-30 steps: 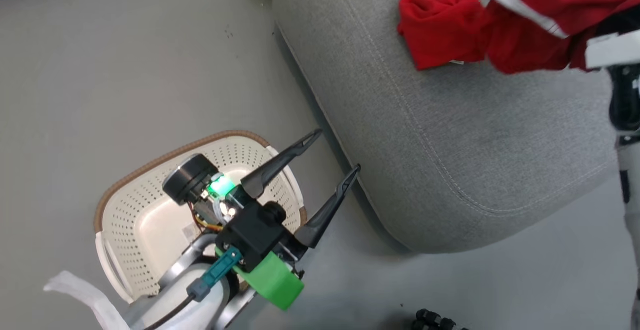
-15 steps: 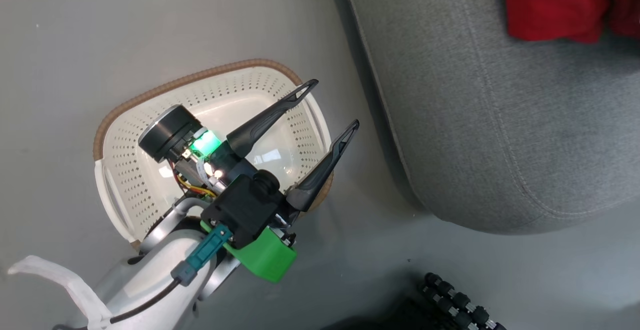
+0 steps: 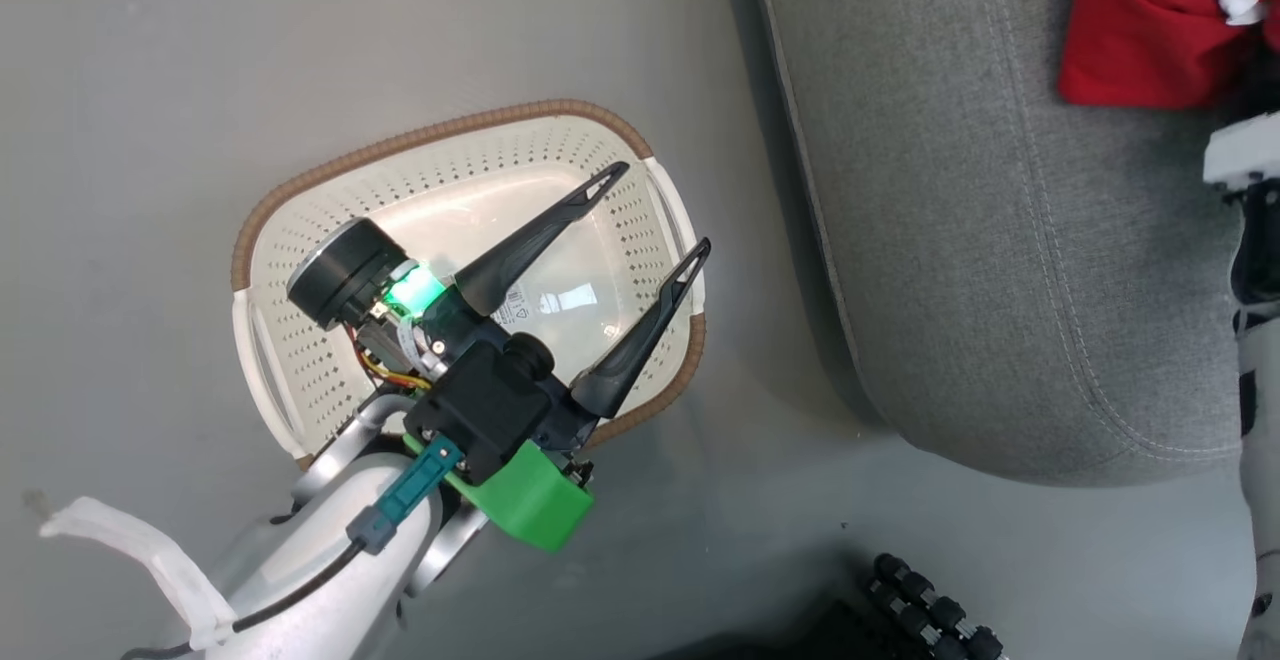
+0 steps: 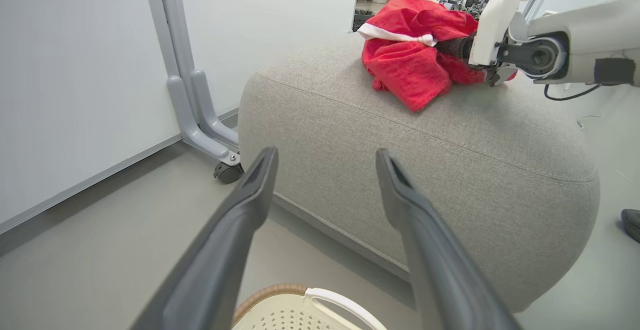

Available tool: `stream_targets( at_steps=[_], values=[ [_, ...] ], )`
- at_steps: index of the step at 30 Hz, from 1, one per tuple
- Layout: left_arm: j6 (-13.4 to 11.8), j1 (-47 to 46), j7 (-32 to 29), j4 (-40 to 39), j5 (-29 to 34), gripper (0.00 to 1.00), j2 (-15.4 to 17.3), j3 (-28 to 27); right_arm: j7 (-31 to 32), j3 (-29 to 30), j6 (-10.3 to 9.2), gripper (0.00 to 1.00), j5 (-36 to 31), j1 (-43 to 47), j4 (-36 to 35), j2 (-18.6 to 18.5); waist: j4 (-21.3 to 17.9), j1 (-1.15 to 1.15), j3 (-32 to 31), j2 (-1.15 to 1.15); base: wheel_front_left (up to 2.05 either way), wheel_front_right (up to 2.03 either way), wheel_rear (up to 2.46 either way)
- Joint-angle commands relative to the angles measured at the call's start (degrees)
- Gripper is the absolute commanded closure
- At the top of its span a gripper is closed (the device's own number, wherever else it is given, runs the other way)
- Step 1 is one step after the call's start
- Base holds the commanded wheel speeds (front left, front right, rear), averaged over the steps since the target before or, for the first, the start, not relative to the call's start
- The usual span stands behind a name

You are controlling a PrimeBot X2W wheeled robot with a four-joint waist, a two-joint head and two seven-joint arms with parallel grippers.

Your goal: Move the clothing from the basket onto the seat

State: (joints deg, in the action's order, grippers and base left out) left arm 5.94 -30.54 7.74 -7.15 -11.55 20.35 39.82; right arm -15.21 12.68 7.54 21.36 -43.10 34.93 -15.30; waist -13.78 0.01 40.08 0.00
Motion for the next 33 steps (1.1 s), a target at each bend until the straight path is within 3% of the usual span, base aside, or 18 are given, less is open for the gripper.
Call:
stream_targets(
  at_steps=[1,14,23,33],
  values=[
    [-0.6,1.3,0.6,0.7,-0.9,0.0,-0.5,0.0,0.1,0.2,-0.1,0.0,-1.1,3.0,-1.3,0.7,-0.4,-0.01,-3.5,0.0,0.0,0.0,0.0],
    [-5.3,7.4,5.4,7.0,-5.2,0.0,-4.3,-2.0,0.1,2.3,-0.1,0.0,-9.5,21.9,-18.8,7.3,4.0,-0.01,-16.0,0.0,0.0,0.0,0.0],
    [-9.1,11.4,7.0,10.6,-8.1,0.0,-5.6,-6.1,0.8,-2.1,-0.1,0.0,-14.3,32.1,-30.3,11.5,8.9,-0.01,-21.9,0.0,0.0,0.0,0.0],
    [-12.5,16.0,7.5,12.5,-10.4,0.0,-6.2,-14.7,3.8,-9.1,-0.09,0.0,-15.2,37.9,-37.0,12.3,14.0,-0.01,-27.2,0.0,0.0,0.0,0.0]
  ],
)
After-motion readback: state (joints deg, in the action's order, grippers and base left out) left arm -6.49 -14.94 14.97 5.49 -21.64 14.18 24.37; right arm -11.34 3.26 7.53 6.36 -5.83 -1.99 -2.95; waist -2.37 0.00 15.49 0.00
